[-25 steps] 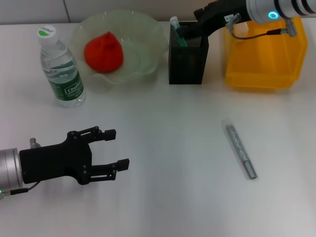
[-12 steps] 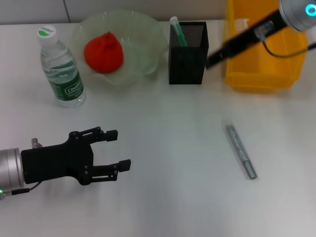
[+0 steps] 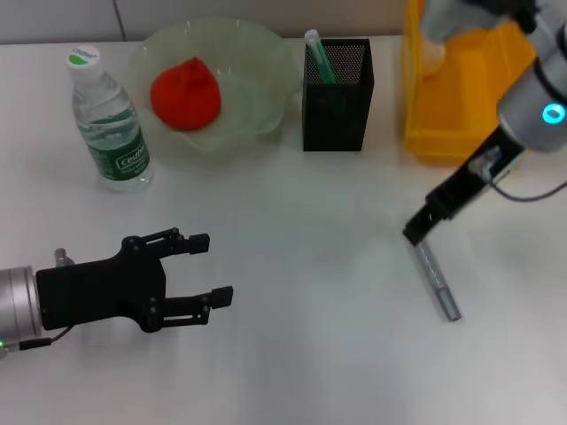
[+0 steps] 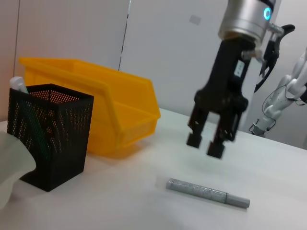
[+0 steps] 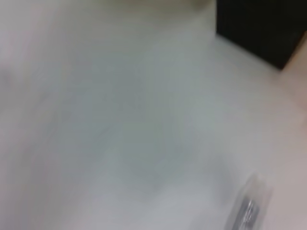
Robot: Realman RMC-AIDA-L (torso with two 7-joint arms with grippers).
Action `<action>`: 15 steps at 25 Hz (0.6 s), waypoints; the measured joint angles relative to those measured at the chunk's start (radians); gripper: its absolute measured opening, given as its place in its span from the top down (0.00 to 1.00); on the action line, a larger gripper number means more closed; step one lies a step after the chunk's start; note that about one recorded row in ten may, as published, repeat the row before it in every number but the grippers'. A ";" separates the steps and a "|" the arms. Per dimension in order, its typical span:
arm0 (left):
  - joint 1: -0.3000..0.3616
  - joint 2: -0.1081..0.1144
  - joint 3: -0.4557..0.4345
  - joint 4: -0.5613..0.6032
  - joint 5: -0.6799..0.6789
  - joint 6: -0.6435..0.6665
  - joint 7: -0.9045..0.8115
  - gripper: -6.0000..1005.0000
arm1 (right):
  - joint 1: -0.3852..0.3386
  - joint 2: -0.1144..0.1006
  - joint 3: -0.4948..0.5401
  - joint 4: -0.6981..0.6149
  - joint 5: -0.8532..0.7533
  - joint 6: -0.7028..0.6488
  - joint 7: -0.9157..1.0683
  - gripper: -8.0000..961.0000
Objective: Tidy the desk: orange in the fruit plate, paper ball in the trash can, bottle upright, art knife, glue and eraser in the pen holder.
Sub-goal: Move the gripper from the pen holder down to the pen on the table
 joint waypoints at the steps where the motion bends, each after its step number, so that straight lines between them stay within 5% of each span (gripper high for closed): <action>1: -0.001 0.000 0.000 0.000 0.000 -0.001 0.000 0.16 | 0.001 0.000 -0.034 0.021 0.000 0.006 0.002 0.30; 15: -0.004 -0.002 0.000 0.000 0.000 -0.003 0.002 0.16 | 0.001 0.003 -0.180 0.114 -0.031 0.096 0.017 0.33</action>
